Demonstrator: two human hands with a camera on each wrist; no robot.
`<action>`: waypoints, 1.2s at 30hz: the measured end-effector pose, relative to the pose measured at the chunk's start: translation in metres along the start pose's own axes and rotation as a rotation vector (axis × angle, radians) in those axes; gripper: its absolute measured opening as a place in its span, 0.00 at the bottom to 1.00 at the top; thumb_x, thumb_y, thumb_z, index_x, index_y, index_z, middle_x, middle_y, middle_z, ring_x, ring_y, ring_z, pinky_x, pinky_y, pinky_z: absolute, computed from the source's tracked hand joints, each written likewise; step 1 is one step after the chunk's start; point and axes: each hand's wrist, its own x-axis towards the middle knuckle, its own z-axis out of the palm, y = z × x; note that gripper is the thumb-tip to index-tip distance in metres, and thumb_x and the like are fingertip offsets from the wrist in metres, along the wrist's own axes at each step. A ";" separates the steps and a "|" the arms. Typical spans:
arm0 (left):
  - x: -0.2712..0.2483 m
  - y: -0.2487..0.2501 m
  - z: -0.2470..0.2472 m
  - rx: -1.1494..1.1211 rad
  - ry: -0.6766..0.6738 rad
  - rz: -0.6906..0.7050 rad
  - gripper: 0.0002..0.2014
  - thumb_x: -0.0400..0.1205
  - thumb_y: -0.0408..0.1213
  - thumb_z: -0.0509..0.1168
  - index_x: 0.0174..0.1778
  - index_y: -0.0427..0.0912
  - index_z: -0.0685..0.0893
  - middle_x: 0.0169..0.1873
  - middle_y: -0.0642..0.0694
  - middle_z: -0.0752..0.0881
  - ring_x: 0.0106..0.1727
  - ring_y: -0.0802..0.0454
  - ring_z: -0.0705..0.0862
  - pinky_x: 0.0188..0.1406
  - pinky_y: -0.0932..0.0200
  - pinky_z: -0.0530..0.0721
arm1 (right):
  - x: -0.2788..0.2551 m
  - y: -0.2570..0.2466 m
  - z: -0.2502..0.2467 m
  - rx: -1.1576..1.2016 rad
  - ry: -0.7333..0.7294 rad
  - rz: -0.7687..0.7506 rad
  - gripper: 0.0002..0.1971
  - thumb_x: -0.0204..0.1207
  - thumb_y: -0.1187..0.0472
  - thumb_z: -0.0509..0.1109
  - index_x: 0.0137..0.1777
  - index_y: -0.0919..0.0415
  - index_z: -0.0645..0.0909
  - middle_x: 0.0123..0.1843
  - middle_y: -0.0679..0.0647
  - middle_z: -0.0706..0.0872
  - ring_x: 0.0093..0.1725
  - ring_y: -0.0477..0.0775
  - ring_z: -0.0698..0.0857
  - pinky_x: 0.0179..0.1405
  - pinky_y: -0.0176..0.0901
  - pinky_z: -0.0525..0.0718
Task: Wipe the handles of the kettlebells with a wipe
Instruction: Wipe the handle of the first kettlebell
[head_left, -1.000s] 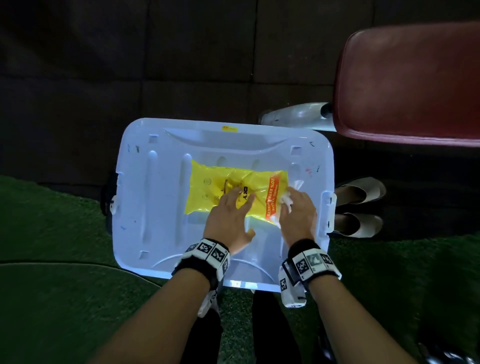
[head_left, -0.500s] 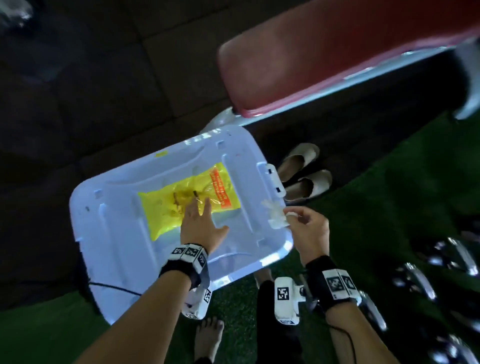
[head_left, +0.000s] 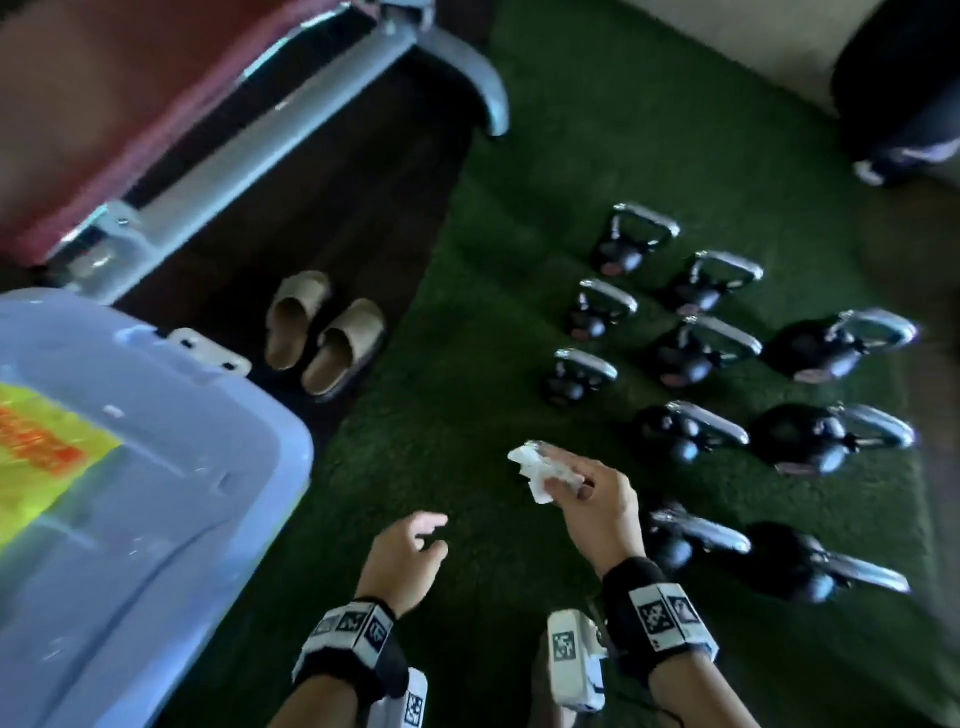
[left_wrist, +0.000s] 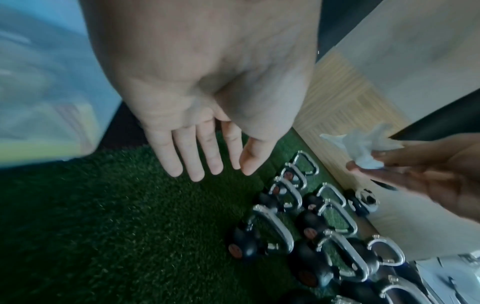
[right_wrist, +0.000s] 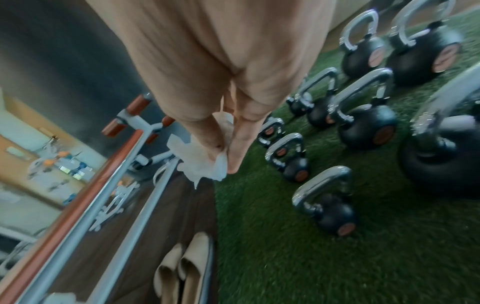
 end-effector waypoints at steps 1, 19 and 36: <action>0.020 -0.001 0.016 0.014 -0.027 -0.002 0.15 0.84 0.37 0.70 0.63 0.61 0.86 0.67 0.50 0.88 0.65 0.53 0.88 0.63 0.60 0.83 | 0.008 0.018 -0.006 -0.010 0.028 0.002 0.18 0.77 0.65 0.77 0.50 0.36 0.91 0.51 0.32 0.91 0.54 0.35 0.89 0.58 0.39 0.88; 0.305 -0.024 0.185 0.071 0.035 0.275 0.38 0.63 0.52 0.88 0.67 0.57 0.79 0.63 0.57 0.84 0.68 0.51 0.85 0.70 0.55 0.80 | 0.127 0.223 0.024 0.025 0.609 -0.170 0.14 0.68 0.72 0.74 0.39 0.50 0.93 0.46 0.47 0.89 0.44 0.40 0.86 0.44 0.18 0.75; 0.335 -0.024 0.210 0.073 0.097 0.299 0.38 0.62 0.70 0.78 0.67 0.57 0.86 0.65 0.51 0.89 0.68 0.47 0.86 0.71 0.49 0.83 | 0.147 0.222 0.095 -0.263 0.589 -0.353 0.15 0.79 0.72 0.72 0.62 0.60 0.92 0.56 0.52 0.93 0.58 0.54 0.83 0.59 0.44 0.85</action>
